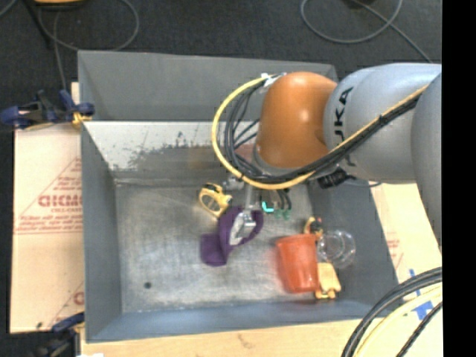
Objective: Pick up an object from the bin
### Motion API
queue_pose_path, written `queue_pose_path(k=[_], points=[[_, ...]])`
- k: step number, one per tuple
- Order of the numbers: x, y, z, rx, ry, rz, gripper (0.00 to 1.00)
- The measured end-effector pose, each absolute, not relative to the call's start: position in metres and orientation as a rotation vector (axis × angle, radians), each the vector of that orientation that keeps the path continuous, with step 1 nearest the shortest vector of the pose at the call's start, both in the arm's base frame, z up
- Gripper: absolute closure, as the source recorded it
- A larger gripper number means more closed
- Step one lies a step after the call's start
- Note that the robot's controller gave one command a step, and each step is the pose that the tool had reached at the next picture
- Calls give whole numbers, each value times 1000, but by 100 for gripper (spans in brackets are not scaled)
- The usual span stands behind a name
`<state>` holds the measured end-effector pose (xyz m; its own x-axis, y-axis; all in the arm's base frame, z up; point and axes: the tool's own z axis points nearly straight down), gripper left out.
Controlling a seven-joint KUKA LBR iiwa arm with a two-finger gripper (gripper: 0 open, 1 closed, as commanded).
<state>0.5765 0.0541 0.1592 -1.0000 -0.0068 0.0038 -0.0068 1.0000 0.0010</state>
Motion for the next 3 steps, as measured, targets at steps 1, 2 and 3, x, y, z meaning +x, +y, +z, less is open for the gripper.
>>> queue_pose_path(k=[1, 2, 3], points=[[578, 54, 163, 9, -3145, -2, 0], [578, 54, 163, 9, -3145, -2, 0], [607, 37, 193, 240, -3131, 0, 0]])
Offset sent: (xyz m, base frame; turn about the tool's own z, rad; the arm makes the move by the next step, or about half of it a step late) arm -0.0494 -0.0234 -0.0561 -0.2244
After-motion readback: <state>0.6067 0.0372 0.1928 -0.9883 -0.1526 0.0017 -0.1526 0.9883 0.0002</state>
